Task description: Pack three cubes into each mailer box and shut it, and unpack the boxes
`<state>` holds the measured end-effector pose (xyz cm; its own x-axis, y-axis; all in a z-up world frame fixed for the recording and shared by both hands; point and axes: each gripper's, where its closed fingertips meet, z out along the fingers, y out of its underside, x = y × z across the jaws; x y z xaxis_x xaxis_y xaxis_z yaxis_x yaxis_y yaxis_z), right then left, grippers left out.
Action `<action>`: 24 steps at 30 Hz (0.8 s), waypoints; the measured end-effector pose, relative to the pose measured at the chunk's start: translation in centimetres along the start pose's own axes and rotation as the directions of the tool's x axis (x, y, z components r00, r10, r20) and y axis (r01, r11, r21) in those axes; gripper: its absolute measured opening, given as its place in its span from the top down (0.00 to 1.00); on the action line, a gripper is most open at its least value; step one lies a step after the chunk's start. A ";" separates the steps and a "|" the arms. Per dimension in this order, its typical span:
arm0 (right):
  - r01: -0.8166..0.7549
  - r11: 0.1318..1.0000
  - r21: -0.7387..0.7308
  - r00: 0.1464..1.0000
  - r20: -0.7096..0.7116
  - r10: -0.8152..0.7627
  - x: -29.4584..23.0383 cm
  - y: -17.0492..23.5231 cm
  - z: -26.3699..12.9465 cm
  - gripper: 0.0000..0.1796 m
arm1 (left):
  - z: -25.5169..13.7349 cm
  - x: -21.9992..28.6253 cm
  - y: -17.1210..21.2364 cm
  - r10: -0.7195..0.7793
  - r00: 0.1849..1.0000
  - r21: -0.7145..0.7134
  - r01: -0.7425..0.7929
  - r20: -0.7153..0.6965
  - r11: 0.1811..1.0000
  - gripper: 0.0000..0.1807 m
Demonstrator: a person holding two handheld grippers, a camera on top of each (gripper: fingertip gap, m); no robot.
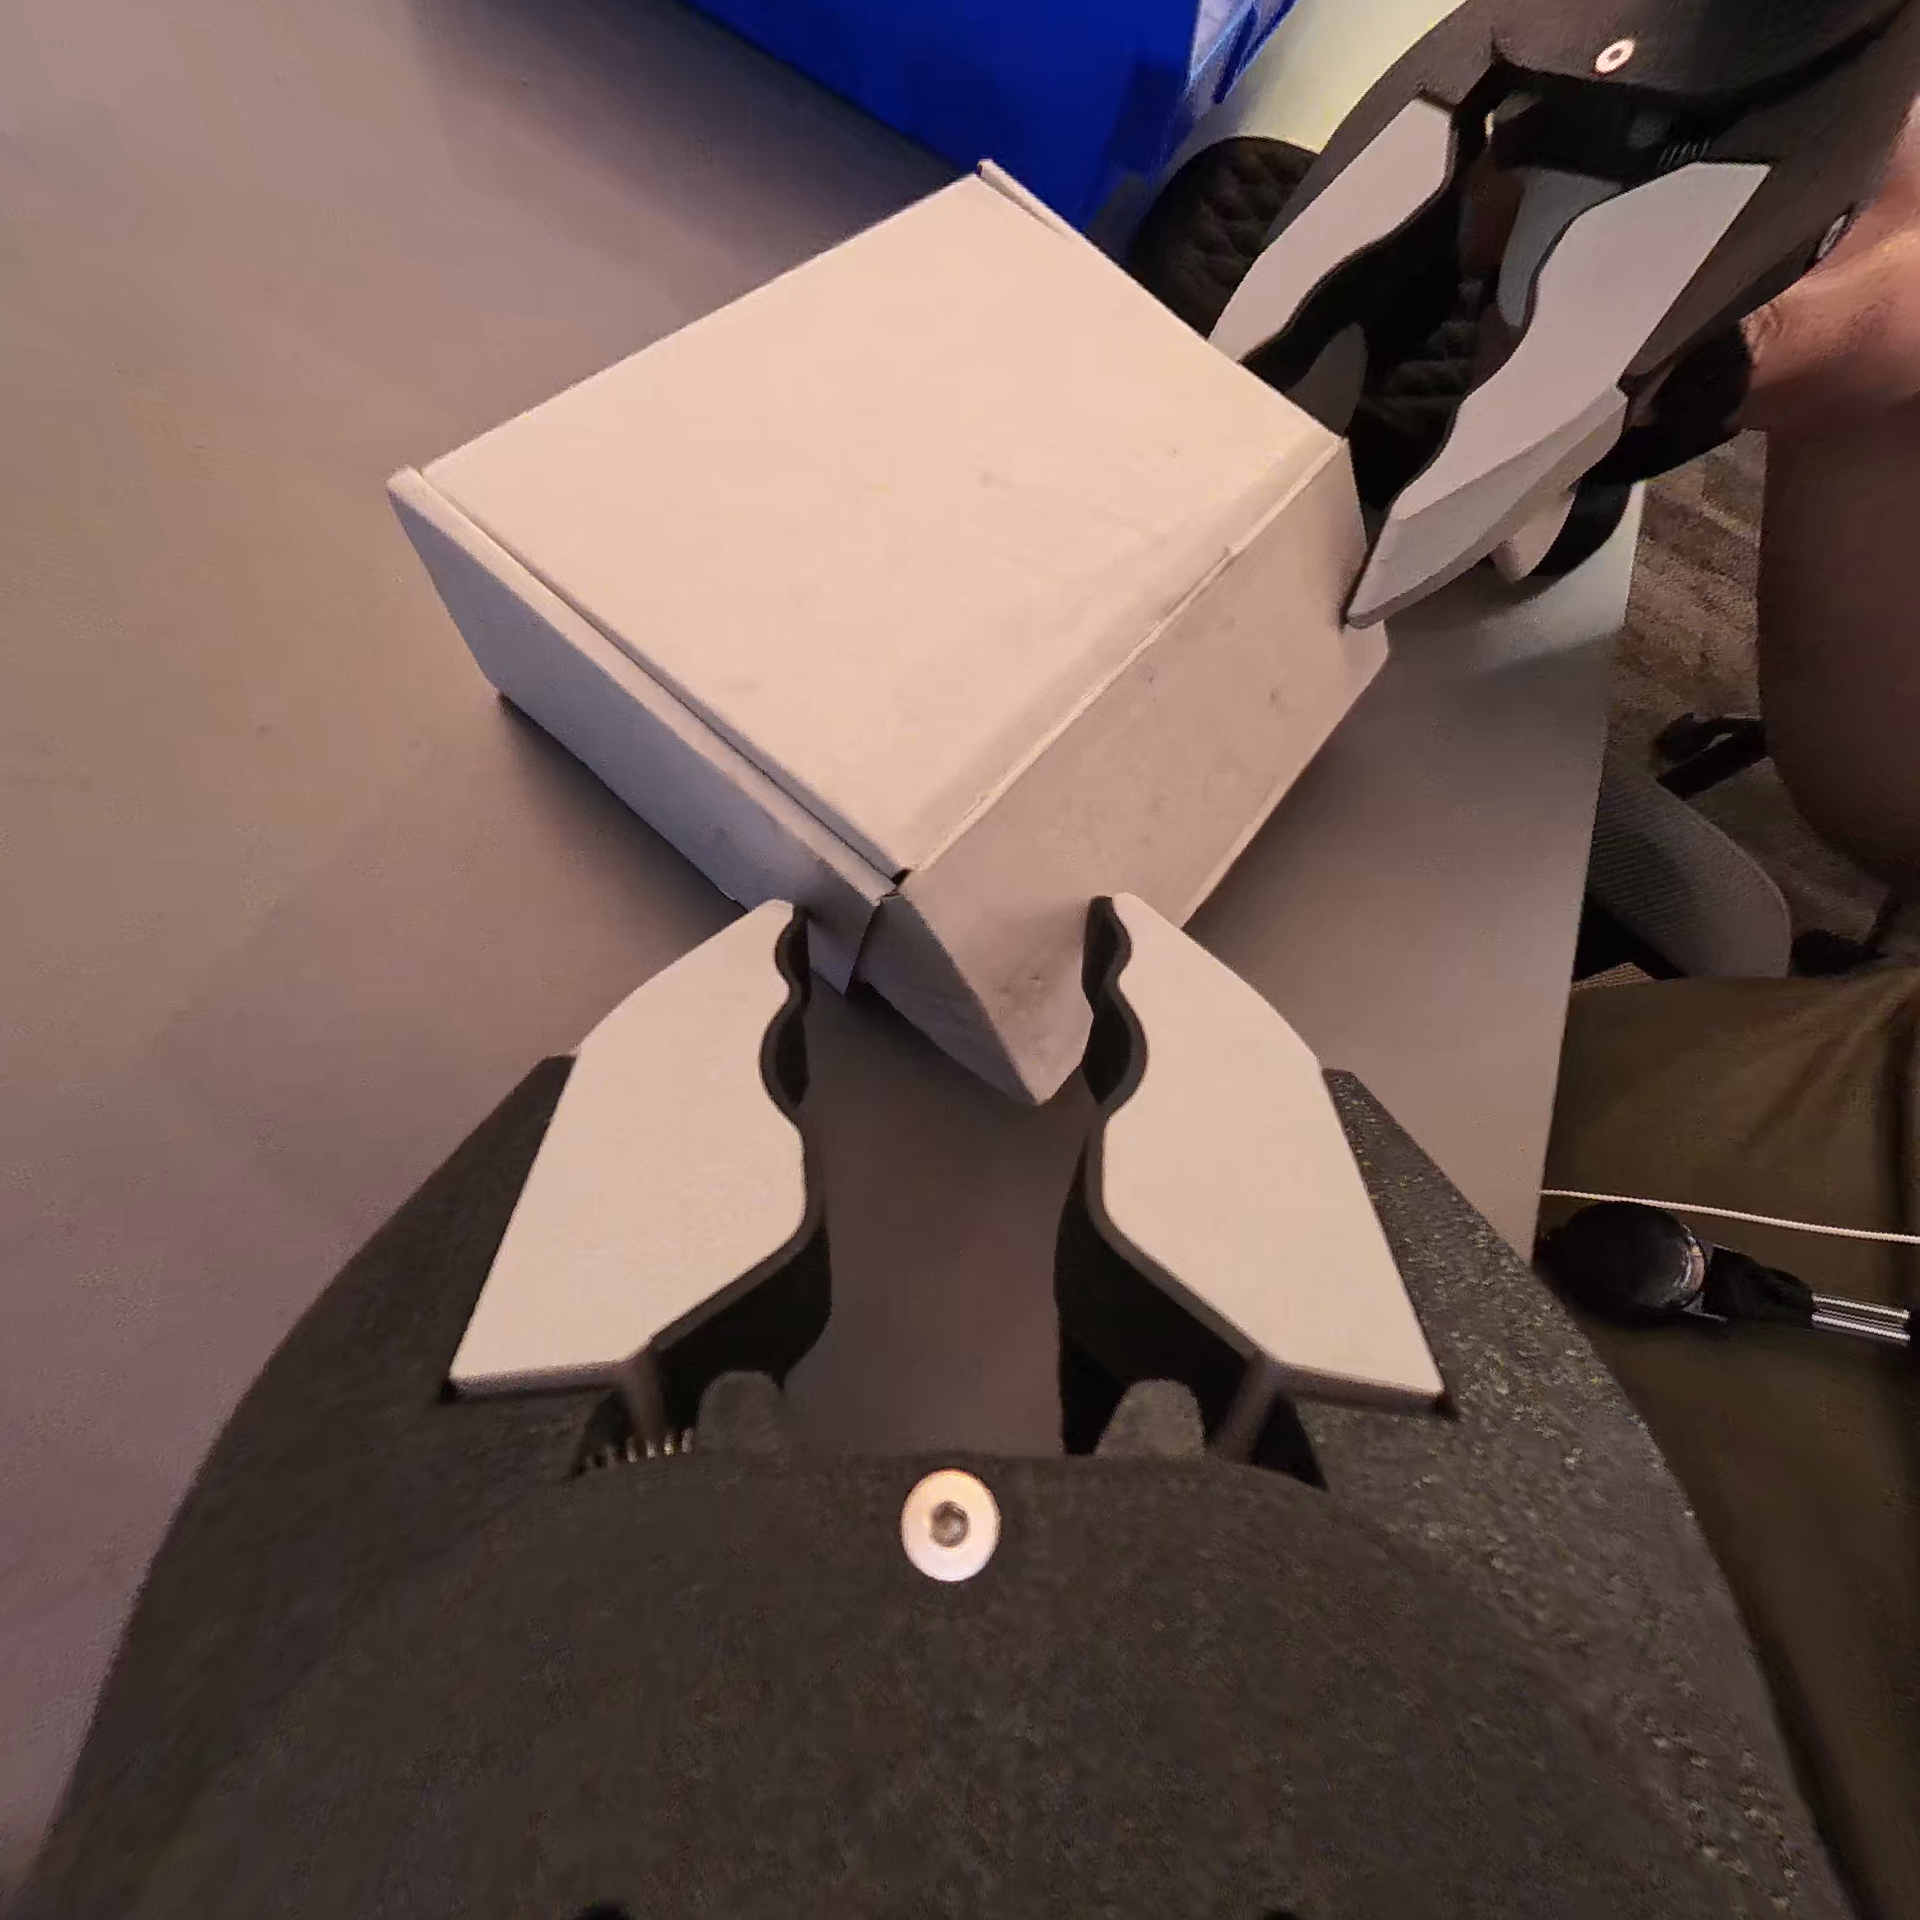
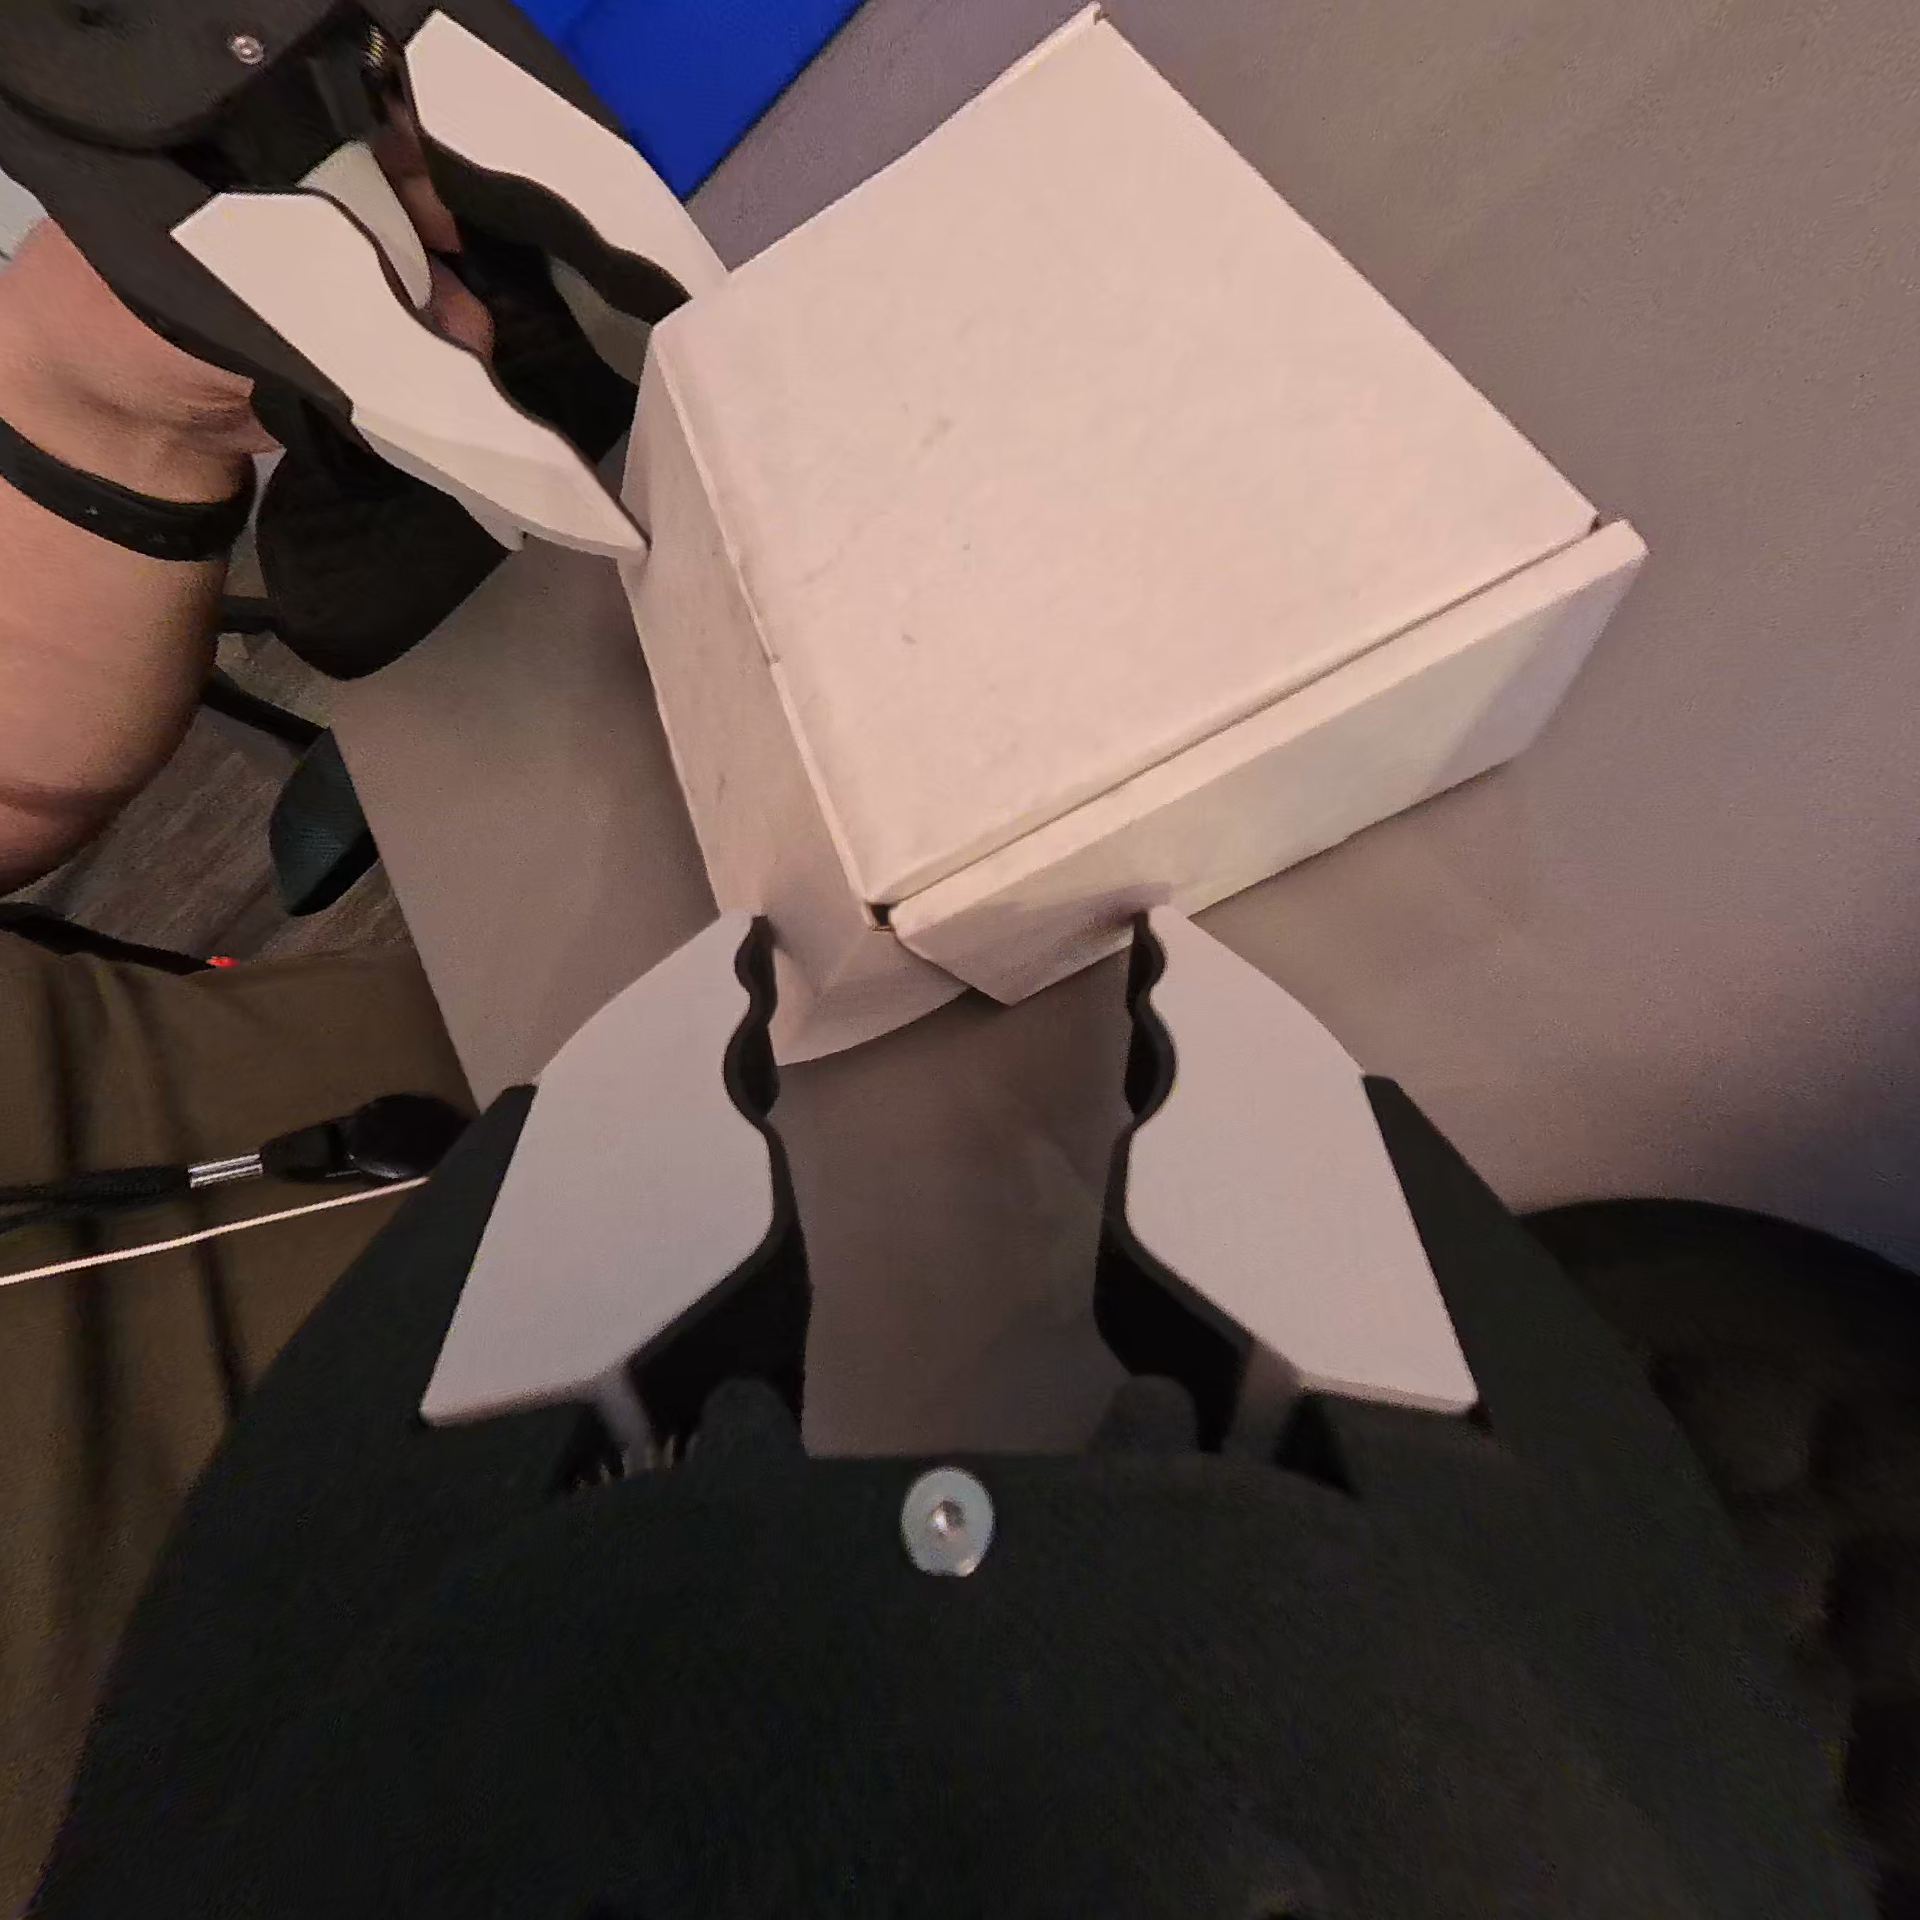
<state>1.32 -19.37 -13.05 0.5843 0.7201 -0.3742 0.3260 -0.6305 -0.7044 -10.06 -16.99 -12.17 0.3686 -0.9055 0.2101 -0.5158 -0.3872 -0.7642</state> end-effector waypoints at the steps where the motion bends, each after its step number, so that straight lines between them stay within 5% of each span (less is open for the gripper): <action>1: 0.002 1.000 -0.004 1.000 -0.006 -0.002 0.2 -0.1 0.1 0.64 | 0.0 -0.1 0.0 0.000 1.000 0.002 0.000 0.006 1.000 0.72; 7: 0.031 0.999 -0.042 0.996 -0.088 -0.034 1.3 -0.2 0.6 0.68 | 0.5 -1.3 -0.2 0.086 0.985 -0.020 -0.084 0.147 0.996 0.77; 24: 0.092 0.987 -0.131 0.969 -0.215 -0.119 1.9 -0.2 1.1 0.70 | 0.6 -1.8 0.2 0.190 0.946 -0.075 -0.177 0.262 0.981 0.82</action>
<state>1.60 -17.54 -14.28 0.6877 0.7105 -0.1493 0.4725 -0.5942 -0.6509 -10.36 -15.31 -13.04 0.4530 -0.8851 -0.1065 -0.6293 -0.2329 -0.7414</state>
